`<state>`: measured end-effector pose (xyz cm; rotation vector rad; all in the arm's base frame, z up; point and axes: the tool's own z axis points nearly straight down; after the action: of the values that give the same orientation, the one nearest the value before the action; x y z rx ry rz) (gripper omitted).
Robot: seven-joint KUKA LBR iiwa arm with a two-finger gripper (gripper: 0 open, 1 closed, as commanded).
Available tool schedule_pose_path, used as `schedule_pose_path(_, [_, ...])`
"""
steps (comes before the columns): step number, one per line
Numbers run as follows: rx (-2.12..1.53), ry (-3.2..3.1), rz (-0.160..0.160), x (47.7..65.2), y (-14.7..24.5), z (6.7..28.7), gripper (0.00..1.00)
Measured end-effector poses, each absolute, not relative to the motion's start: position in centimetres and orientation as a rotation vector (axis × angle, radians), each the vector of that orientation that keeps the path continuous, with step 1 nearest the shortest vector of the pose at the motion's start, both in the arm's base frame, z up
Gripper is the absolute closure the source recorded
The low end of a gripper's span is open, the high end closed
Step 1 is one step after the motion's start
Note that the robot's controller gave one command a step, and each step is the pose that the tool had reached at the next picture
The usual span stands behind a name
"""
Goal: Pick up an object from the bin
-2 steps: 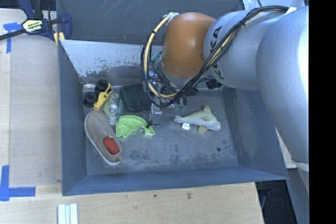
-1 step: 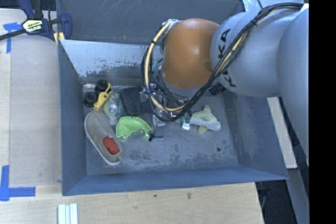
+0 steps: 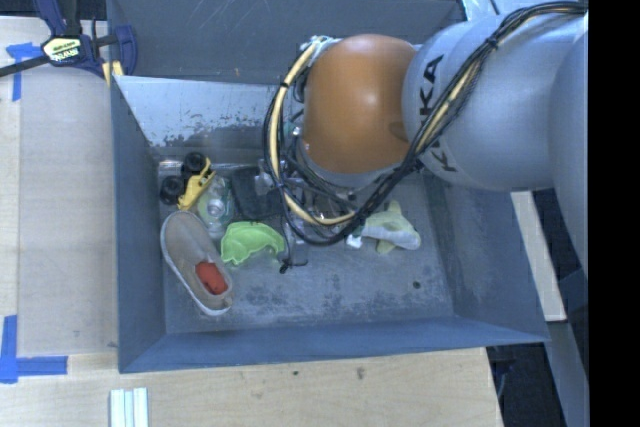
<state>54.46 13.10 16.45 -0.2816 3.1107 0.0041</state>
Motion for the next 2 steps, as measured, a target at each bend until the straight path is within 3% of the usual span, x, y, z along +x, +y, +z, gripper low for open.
schedule_pose_path(1, [-0.527,3.086,0.0,55.0,14.2,11.6,0.0])
schedule_pose_path(2, [-0.727,3.028,0.001,57.3,14.6,7.2,1.0])
